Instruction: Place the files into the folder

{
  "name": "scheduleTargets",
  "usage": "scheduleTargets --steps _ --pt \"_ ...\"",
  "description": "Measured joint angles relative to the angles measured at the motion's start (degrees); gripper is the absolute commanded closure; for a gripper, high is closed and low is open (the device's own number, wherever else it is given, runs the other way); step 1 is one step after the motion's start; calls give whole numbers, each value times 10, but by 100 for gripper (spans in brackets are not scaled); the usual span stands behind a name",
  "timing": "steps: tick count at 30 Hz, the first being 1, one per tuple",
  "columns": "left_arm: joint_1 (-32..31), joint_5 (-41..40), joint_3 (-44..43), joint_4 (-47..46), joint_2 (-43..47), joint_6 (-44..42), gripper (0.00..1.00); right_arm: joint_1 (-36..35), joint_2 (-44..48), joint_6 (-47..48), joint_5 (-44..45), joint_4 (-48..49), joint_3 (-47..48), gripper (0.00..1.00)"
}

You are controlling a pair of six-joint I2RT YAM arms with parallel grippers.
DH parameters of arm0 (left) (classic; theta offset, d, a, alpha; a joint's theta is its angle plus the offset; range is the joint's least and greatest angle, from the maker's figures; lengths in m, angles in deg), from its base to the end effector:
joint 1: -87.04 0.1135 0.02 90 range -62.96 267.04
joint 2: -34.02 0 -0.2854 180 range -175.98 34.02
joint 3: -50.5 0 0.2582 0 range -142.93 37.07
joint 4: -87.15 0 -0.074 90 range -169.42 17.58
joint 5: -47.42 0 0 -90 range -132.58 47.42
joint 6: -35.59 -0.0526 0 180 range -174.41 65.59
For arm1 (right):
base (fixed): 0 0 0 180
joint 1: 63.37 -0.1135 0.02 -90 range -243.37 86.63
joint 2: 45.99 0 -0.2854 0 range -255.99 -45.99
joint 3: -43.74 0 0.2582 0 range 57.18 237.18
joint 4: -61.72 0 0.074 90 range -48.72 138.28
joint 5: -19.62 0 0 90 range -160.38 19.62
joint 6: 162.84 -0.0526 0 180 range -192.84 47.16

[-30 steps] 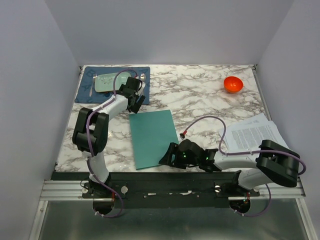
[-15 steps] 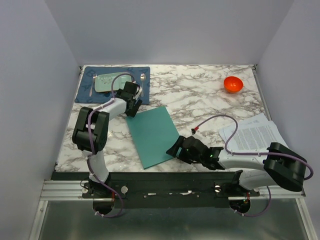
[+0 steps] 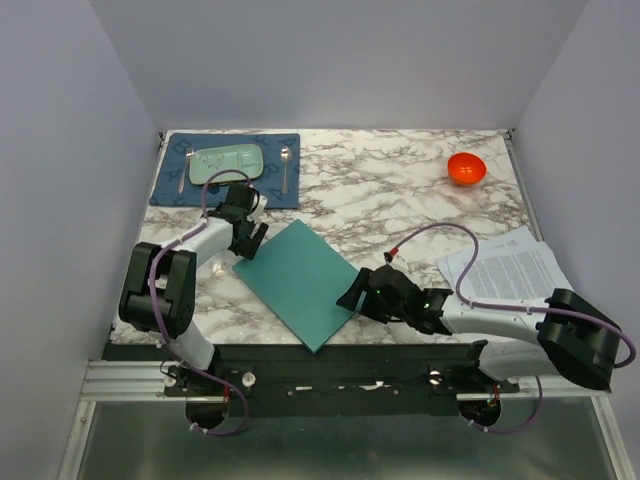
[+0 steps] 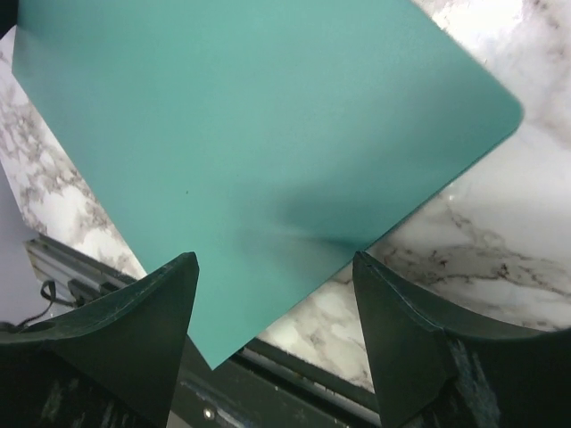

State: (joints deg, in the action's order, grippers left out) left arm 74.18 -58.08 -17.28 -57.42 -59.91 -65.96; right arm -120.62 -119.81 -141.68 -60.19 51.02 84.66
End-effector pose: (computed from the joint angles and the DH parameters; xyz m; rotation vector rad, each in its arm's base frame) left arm 0.3255 -0.0599 0.1748 0.4661 2.5823 0.3493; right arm 0.1422 0.2038 0.1606 0.3463 2.4695 0.8513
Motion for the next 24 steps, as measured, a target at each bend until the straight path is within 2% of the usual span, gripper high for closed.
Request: scheduleTargets --steps 4,9,16,24 --pt "0 2 12 0 10 0 2 -10 43 2 -27 -42 -2 23" --pt "0 2 14 0 12 0 3 -21 82 5 -76 -47 -26 26" --pt "0 2 14 0 12 1 3 -43 0 13 -152 25 -29 27" --pt "0 2 14 0 12 2 4 -54 -42 -22 -171 123 -46 32"
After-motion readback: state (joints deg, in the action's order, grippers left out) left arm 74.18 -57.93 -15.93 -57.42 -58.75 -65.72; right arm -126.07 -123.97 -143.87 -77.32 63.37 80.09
